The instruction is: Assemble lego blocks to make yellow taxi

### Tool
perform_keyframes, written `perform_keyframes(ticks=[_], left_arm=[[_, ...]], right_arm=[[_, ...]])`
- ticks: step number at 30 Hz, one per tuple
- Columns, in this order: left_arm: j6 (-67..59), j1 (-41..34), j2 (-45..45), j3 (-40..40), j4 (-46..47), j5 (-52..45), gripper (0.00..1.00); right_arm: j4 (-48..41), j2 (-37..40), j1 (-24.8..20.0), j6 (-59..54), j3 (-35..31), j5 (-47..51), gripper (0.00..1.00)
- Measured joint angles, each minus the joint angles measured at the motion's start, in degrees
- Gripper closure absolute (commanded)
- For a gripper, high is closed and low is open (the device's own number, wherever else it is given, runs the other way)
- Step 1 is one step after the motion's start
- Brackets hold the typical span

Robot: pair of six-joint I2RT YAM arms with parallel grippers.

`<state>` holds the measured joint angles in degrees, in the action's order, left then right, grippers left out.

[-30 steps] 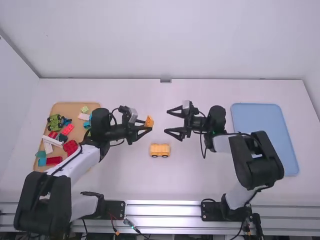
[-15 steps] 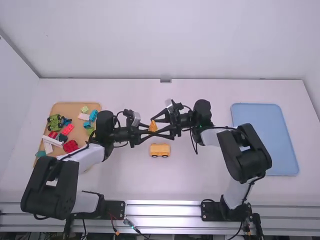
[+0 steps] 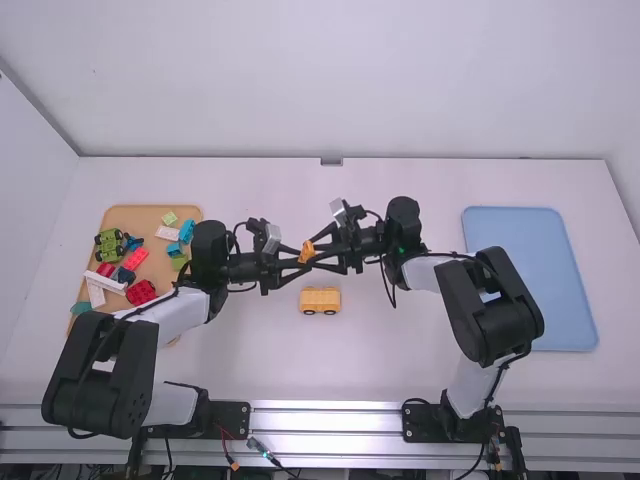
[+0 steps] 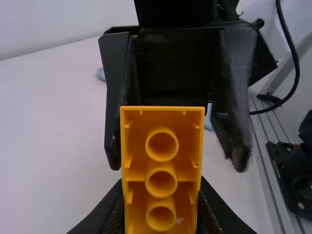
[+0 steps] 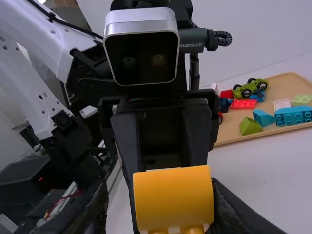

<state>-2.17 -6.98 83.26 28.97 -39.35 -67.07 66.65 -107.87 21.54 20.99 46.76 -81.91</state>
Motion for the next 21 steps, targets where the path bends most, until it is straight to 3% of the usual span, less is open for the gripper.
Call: perform_keyframes(ticks=[3,8,11,13,14,15,21], left_arm=[[0.0,0.0,0.0,0.0,0.0,-0.5,0.88],[0.7,-0.1,0.0,0.0,0.0,-1.3,0.82],[1.1,-0.1,0.0,0.0,0.0,-1.3,0.64],[0.7,-0.1,0.0,0.0,0.0,-1.1,0.31],[0.8,-0.2,0.0,0.0,0.0,-0.8,0.08],[0.8,-0.2,0.0,0.0,0.0,-0.7,0.01],[0.9,0.0,0.0,0.0,-0.4,1.6,0.01]], right_arm=[[0.0,0.0,0.0,-0.2,0.0,0.1,0.59],[0.1,0.0,0.0,-1.3,0.0,0.4,0.77],[0.1,0.0,0.0,-1.7,0.0,0.5,0.82],[0.0,0.0,0.0,-1.6,0.0,0.4,0.84],[0.0,0.0,0.2,-1.6,0.0,0.4,0.85],[0.0,0.0,0.3,-1.5,0.0,0.5,0.87],[-2.1,0.0,0.2,-1.6,0.0,4.7,0.98]])
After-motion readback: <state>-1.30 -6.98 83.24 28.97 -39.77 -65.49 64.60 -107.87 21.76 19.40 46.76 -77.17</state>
